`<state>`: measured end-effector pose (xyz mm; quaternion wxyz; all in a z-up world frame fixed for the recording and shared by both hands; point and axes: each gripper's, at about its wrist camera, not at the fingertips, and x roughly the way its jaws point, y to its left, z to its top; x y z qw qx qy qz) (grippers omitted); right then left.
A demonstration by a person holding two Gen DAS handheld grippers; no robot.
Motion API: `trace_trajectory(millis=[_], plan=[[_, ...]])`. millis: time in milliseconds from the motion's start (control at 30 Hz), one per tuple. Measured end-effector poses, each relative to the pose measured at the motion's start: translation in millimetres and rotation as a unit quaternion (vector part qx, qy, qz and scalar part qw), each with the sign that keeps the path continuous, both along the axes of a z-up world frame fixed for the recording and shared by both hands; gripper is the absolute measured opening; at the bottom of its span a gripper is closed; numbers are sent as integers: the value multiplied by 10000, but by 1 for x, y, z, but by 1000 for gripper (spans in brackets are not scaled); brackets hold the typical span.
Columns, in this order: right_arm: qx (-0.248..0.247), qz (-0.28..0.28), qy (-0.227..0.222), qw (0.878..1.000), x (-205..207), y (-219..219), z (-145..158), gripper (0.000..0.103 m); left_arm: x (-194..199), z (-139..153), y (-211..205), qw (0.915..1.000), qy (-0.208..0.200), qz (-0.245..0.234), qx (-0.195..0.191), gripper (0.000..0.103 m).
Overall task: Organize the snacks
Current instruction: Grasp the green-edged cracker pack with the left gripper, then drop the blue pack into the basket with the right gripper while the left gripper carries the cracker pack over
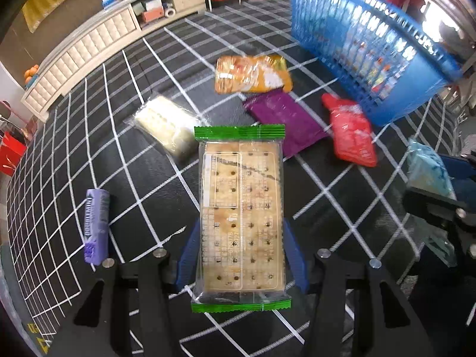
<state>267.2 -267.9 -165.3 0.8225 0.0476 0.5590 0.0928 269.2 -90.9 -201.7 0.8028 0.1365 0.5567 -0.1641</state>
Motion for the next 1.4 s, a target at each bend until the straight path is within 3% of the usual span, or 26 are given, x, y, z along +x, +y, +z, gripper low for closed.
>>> trace_trajectory(millis=[433, 767, 1133, 1400], plan=[[237, 73, -541, 9982, -11, -16, 54, 69, -36, 93, -12, 9956, -777, -87, -521, 51], [292, 76, -991, 9946, 8, -52, 103, 69, -24, 151, -49, 9904, -1104, -189, -808, 51], [66, 160, -1141, 9933, 59, -95, 121, 69, 24, 164, -108, 9909, -1142, -319, -639, 51], [-35, 131, -982, 9951, 110, -115, 105, 69, 72, 152, -128, 9937, -925, -293, -552, 51]])
